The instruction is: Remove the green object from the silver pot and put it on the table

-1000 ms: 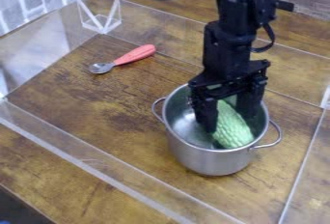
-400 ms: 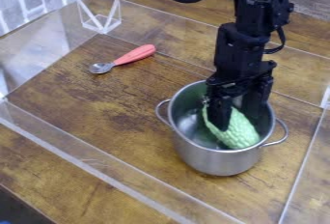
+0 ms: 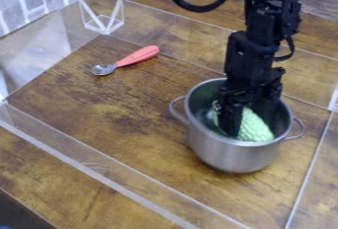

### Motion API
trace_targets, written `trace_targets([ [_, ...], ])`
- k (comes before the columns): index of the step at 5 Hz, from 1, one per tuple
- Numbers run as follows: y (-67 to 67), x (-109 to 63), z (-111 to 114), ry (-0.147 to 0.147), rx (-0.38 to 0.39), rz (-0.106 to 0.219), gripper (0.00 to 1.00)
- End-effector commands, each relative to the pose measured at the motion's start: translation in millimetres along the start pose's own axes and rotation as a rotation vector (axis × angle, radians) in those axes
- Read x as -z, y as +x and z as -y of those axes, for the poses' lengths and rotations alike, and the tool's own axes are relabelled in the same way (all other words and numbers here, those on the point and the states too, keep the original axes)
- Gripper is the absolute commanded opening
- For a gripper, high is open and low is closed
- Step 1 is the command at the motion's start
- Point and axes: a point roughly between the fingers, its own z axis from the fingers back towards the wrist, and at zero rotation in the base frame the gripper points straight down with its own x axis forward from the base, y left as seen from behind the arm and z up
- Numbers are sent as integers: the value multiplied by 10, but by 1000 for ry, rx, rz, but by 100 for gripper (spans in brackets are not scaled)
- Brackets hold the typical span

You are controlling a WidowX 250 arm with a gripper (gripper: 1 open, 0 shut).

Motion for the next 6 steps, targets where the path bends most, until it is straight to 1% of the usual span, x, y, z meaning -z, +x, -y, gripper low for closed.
trace_targets([
  [1,-83,-167,56,-36,-21,21,0],
  [2,-156,-305,4,-33,-53,18,0],
  [3,-222,-435,-49,-34,-88,8,0],
  [4,-269,-526,-61,-32,-72,-10,0],
  [5,-287,-571,-69,-29,-56,-17,0],
  [6,-174,-684,-95,-29,-85,-25,0],
])
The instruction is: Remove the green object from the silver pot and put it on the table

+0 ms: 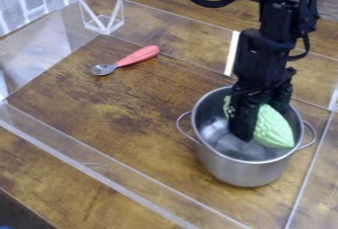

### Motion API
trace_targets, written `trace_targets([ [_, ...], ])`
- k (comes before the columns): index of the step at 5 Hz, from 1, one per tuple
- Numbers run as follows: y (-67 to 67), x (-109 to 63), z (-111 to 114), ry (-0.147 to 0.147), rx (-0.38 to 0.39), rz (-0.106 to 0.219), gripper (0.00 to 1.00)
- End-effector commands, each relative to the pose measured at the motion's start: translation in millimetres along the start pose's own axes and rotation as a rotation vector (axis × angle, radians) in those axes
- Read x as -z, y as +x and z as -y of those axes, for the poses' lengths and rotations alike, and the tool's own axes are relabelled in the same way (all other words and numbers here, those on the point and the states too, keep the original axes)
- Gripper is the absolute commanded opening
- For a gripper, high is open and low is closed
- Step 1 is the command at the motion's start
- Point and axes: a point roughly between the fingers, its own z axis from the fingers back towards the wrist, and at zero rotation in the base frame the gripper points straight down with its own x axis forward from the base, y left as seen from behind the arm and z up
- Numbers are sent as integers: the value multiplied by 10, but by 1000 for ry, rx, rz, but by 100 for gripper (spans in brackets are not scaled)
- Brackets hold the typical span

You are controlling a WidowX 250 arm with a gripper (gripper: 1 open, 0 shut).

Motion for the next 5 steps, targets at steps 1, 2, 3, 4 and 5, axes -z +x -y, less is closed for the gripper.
trace_targets([
  [1,-10,-608,51,-131,-12,-2,0],
  [2,67,-832,3,-136,10,-14,0],
  [3,134,-940,-21,-136,31,-14,0],
  [4,247,-1175,-105,-143,51,-26,0],
  [5,487,-1216,-223,-158,-30,-19,0],
])
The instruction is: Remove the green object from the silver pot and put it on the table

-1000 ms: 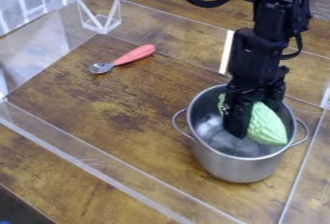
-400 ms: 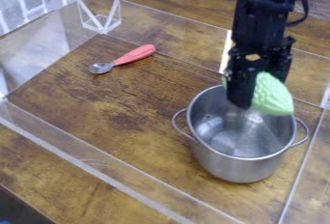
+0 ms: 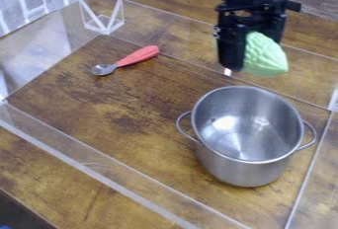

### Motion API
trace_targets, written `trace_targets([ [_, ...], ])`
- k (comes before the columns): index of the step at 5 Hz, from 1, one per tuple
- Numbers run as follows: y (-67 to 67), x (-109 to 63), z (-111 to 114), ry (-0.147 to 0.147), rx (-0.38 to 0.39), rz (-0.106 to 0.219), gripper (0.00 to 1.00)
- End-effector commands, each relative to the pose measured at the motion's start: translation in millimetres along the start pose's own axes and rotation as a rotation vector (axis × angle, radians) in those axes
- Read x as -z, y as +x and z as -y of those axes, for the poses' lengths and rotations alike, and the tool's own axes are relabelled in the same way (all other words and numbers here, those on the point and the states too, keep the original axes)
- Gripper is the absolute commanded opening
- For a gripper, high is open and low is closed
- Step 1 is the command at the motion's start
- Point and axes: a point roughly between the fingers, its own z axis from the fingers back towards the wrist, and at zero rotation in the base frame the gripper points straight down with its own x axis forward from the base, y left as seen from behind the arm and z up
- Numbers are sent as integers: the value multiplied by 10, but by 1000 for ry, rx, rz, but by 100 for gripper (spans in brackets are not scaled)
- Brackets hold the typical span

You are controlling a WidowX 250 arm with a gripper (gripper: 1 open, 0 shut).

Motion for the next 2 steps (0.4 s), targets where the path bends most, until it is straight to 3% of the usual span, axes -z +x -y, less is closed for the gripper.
trace_targets([
  [1,262,-286,-211,-129,-52,4,0],
  [2,584,-241,-558,-140,-66,16,0],
])
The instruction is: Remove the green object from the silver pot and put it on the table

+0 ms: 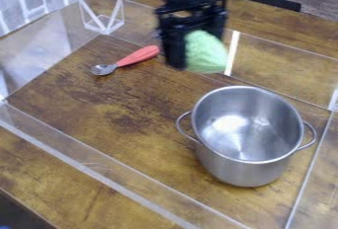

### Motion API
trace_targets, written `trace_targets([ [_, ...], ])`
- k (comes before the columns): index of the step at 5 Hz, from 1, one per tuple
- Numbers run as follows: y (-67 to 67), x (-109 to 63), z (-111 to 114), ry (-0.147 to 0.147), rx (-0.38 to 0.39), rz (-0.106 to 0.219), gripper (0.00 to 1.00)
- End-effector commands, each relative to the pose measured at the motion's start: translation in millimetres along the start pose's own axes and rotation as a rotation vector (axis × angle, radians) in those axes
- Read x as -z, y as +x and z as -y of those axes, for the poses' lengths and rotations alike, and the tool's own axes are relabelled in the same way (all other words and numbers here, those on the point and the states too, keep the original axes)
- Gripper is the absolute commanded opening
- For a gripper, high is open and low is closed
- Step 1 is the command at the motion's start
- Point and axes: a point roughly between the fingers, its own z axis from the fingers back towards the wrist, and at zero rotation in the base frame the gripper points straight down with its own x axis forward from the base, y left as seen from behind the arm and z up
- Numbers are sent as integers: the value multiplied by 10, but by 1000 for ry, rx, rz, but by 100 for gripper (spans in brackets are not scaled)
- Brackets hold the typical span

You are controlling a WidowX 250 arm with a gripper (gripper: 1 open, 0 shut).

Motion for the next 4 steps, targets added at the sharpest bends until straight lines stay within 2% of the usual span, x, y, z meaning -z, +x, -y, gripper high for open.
trace_targets([
  [1,347,-151,-355,-78,-9,35,0],
  [2,505,-29,-576,-80,-91,53,0],
  [3,434,164,-639,-72,-131,53,0],
  [4,385,330,-506,-75,-199,48,0],
])
